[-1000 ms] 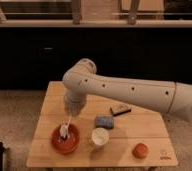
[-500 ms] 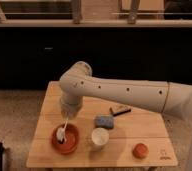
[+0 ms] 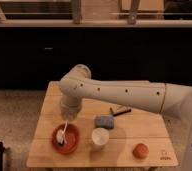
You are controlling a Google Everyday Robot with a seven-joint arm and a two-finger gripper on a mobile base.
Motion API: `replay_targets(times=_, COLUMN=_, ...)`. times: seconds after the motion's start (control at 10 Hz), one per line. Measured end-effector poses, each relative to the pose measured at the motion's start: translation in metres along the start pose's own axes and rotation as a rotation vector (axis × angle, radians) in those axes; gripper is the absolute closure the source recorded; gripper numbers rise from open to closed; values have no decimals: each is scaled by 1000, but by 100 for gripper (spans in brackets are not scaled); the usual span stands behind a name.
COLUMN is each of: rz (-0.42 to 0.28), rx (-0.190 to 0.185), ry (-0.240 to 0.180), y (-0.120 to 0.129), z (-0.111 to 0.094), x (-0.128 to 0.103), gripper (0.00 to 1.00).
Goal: Place brush in red bowl
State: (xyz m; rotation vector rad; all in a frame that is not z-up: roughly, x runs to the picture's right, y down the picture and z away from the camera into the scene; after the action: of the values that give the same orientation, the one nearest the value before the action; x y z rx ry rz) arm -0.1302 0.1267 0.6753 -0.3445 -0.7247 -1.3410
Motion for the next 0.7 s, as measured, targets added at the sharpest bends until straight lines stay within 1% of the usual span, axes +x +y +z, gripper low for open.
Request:
replay_targets(times=0.2, rz=11, rx=22, ry=-12, y=5, z=-1, x=0, gripper=100)
replay_targets(times=0.3, rz=14, rx=45, ry=-42, y=6, z=1, x=-1, gripper=100)
replay_targets(times=0.5, rz=10, rx=74, ry=-89, y=3, z=7, x=-3, gripper=100)
replay_targets(times=0.7, rz=14, rx=84, ry=-129, y=4, z=14, x=-4, gripper=100)
